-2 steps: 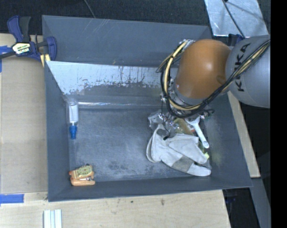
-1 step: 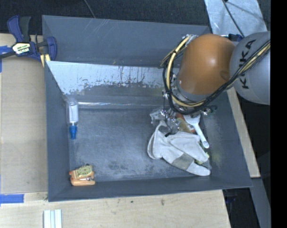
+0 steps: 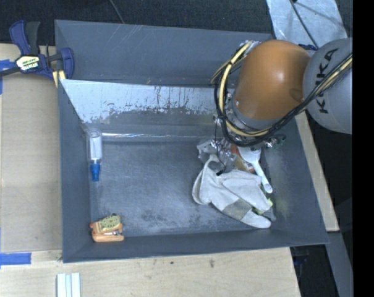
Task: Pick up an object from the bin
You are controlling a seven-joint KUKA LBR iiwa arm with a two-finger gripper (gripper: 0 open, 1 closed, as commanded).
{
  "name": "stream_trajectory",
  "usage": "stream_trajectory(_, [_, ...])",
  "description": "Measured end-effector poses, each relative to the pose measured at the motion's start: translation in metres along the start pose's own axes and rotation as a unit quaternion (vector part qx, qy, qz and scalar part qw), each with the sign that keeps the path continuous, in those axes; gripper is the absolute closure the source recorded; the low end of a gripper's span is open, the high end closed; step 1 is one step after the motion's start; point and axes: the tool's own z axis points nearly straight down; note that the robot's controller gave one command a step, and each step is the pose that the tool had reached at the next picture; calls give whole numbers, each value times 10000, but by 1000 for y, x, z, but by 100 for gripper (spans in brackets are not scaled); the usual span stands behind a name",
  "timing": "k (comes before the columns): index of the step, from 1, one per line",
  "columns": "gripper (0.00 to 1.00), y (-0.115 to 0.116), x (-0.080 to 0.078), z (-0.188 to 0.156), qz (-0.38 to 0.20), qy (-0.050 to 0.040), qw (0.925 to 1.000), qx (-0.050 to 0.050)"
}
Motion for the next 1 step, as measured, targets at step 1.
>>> stream_trajectory(1, [100,0,0,-7,3,0,10000,2])
